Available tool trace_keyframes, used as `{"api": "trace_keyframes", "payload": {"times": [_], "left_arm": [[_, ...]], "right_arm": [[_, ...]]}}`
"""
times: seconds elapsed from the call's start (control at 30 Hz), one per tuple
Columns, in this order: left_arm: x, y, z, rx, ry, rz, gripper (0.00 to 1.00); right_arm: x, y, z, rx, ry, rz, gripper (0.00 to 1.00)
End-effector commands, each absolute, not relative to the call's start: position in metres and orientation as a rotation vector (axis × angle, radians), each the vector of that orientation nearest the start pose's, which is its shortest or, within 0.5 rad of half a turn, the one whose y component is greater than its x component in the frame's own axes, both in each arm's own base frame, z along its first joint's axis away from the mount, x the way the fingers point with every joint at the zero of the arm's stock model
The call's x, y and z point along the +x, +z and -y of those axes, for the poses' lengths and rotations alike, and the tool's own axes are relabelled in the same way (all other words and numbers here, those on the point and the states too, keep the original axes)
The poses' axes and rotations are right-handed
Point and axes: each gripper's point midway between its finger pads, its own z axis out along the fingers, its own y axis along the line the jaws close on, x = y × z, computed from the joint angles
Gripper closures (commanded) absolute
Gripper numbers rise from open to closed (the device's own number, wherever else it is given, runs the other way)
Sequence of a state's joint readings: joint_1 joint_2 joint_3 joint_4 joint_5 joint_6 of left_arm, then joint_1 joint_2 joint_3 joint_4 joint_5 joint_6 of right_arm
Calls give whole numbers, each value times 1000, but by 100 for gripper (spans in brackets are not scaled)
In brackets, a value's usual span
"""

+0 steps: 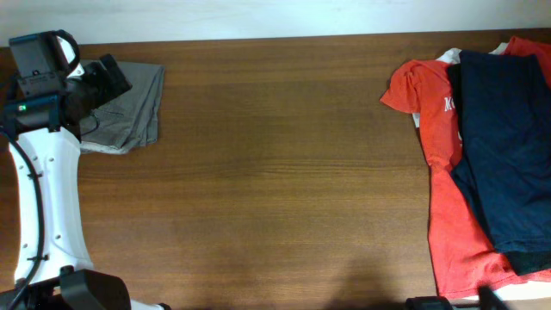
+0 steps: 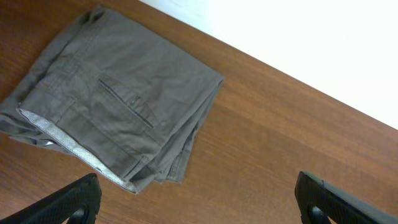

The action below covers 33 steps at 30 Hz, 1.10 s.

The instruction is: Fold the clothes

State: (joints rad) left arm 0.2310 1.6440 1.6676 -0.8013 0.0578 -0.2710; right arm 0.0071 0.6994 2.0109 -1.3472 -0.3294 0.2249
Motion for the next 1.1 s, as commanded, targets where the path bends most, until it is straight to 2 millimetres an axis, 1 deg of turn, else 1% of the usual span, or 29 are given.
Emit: {"api": "trace_keyframes", "payload": {"times": [0.0,0.03,0.07,0.1,0.17,0.2,0.23,0.27,0.33,0.37,0.5,0.53,0.57,0.6,0.73,0.8,0.9,0.97,1.07], "left_arm": [[449,269,-92,-545,-104,-2287,1],[449,269,-92,-545,-104,-2287,1],[449,269,-92,-545,-104,-2287,1],[449,269,-92,-545,-104,-2287,1],[449,269,-92,-545,-104,-2287,1],[449,269,-92,-545,-104,-2287,1],[449,269,-92,-545,-104,-2287,1],[449,269,-92,-545,-104,-2287,1],[449,269,-92,-545,-104,-2287,1],[449,269,-92,-545,-104,-2287,1],[449,269,-92,-545,-104,-2287,1],[449,269,-92,-545,-104,-2287,1],[449,269,-92,-545,-104,-2287,1],[449,269,-92,-545,-104,-2287,1],[449,269,-92,-546,-104,-2287,1],[449,269,-92,-546,-104,-2287,1],[449,269,-92,-546,-104,-2287,1],[449,269,-92,-546,-104,-2287,1],[449,269,-92,-546,-104,-2287,1]], "right_arm": [[50,465,-51,-51,421,-1694,2],[49,446,-51,-48,423,-1706,2],[49,432,-51,-47,423,-1714,2],[52,420,-51,-47,423,-1711,2],[63,402,-51,-51,421,-1693,2],[74,393,-52,-56,419,-1666,2],[84,388,-51,-60,415,-1640,2],[88,386,-51,-60,412,-1629,2],[115,372,-48,-58,395,-1574,2],[126,365,-48,-57,389,-1555,2],[158,343,-47,-74,375,-1434,2],[166,338,-45,-68,366,-1418,2],[176,328,-44,-62,361,-1417,2],[181,324,-43,-57,354,-1413,2],[213,288,-22,42,268,-1397,2],[227,256,-11,104,221,-1437,2],[235,226,-2,154,178,-1494,2],[238,215,1,148,146,-1518,2],[239,210,1,98,92,-1530,2]]}}
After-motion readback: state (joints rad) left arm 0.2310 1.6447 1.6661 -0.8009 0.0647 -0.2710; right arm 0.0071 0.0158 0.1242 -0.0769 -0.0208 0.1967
